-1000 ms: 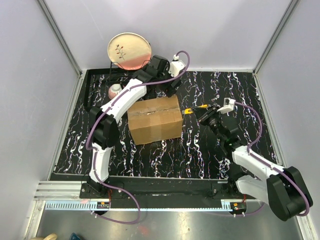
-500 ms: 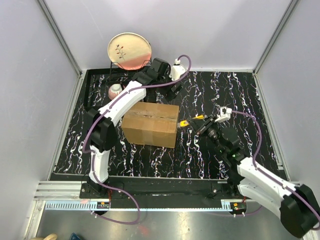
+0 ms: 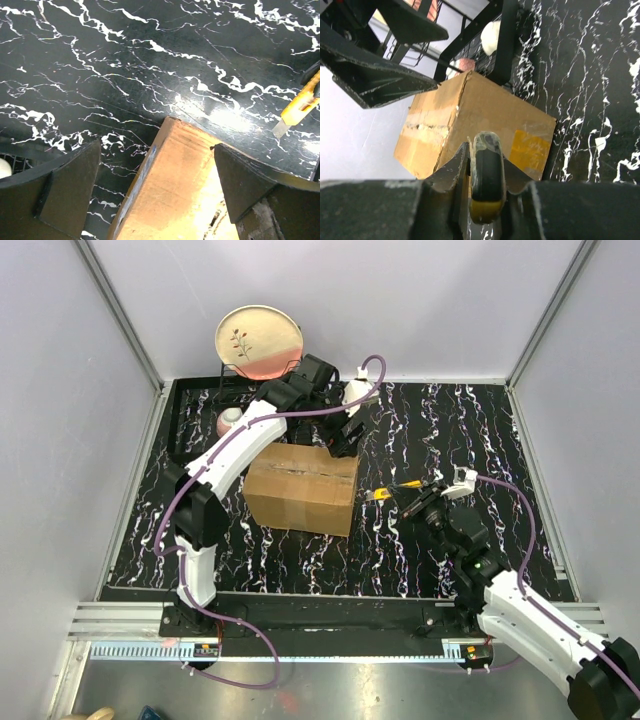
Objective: Unpack the express box
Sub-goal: Cut the express box at the center of the board.
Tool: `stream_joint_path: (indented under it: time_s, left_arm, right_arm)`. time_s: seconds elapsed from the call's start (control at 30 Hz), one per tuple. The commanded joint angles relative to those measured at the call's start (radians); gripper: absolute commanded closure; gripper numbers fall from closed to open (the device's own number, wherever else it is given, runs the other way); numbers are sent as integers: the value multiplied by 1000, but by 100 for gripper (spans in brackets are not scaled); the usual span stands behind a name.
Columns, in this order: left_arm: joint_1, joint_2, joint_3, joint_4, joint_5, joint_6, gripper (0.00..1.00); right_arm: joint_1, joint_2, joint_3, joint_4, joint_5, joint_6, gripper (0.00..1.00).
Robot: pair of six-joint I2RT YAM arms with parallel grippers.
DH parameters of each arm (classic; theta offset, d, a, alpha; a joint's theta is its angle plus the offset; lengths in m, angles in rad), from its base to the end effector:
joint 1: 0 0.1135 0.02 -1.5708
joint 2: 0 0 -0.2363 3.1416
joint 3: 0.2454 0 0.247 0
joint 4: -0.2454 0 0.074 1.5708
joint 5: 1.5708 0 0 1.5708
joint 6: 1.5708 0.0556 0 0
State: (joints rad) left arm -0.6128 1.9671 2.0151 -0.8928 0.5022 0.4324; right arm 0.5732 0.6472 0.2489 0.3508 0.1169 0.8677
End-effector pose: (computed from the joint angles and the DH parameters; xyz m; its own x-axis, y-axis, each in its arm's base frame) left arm 0.3357 -0.2687 0.3111 -0.2346 0.6140 -0.7536 0.9515 0.3039 -0.0486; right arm 0.1755 0.1056 0.2122 -0.3620 0.6681 -0.6501 -0.2545 0.6000 0.7584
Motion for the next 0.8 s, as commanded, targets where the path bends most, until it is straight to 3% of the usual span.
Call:
stream_joint_path:
  time_s: [0.0, 0.17, 0.33, 0.57, 0.77]
  left_arm:
    - [-4, -5, 60, 51, -157, -4, 1]
    - [-10, -27, -4, 184, -250, 9, 1]
    - [-11, 13, -1, 167, -292, 34, 1]
    - [-11, 39, -18, 111, -248, 37, 1]
    - [-13, 46, -42, 97, -234, 23, 1]
  right_arm:
    - [1, 46, 59, 74, 125, -13, 100]
    - [-30, 107, 52, 210, 204, 23, 100]
    - [-131, 253, 15, 457, 72, 114, 100]
    - [-199, 405, -42, 787, -114, 181, 100]
    - [-211, 525, -48, 925, -187, 240, 100]
